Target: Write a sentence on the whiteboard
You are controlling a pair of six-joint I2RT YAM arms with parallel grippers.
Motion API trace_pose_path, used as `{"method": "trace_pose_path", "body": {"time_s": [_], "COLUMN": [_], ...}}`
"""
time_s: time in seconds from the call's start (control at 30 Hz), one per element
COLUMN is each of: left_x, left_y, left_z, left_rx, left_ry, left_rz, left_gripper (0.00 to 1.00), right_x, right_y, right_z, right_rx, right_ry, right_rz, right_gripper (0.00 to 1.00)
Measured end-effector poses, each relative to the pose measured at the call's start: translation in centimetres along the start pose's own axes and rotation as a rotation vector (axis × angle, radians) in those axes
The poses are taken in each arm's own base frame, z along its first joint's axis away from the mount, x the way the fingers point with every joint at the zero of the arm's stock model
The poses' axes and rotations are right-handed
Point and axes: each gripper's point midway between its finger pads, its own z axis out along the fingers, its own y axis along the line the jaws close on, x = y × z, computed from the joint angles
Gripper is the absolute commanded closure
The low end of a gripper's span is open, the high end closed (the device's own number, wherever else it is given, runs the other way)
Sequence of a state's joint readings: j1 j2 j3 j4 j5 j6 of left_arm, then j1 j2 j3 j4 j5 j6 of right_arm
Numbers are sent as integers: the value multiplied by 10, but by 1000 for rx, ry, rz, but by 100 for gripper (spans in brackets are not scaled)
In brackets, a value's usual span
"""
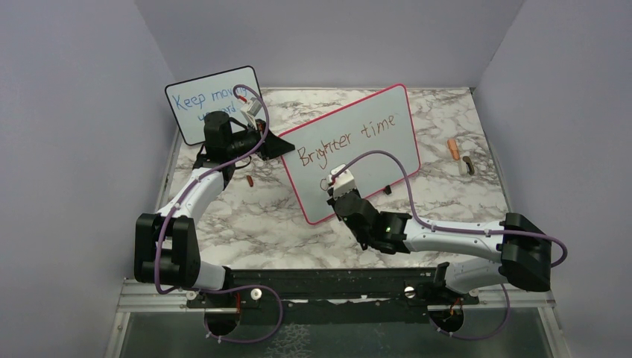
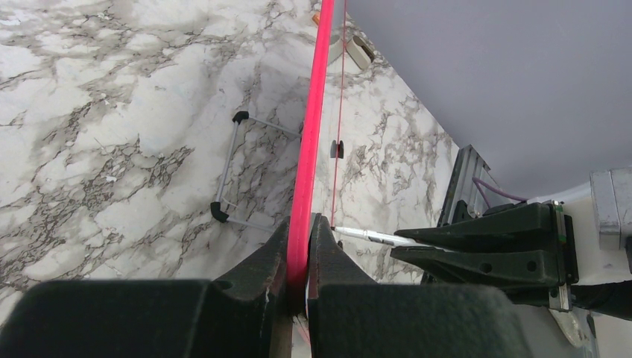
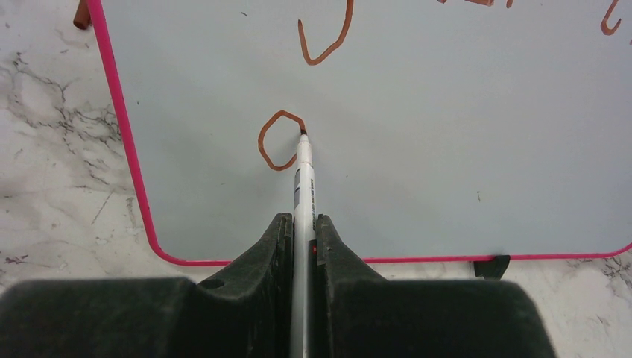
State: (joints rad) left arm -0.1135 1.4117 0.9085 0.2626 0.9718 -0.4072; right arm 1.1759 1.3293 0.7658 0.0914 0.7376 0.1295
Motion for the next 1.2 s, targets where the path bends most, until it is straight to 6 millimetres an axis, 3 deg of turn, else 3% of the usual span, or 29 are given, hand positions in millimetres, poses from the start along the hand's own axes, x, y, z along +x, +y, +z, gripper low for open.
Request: {"method": "trace_pose_path", "body": {"time_s": [0.57,1.2], "left_x": [0,0], "left_y": [0,0], "left_z": [0,0], "left_rx": [0,-2], "left_ry": [0,1], "left_rz": [0,-3], "left_gripper": [100,100], "right_x": [-3,14], "right_y": [-1,0], "right_z": [1,-2], "right_rx": [0,-11], "right_ry": [-9,41], "right_rz": [10,24], "right_gripper": [99,99]}}
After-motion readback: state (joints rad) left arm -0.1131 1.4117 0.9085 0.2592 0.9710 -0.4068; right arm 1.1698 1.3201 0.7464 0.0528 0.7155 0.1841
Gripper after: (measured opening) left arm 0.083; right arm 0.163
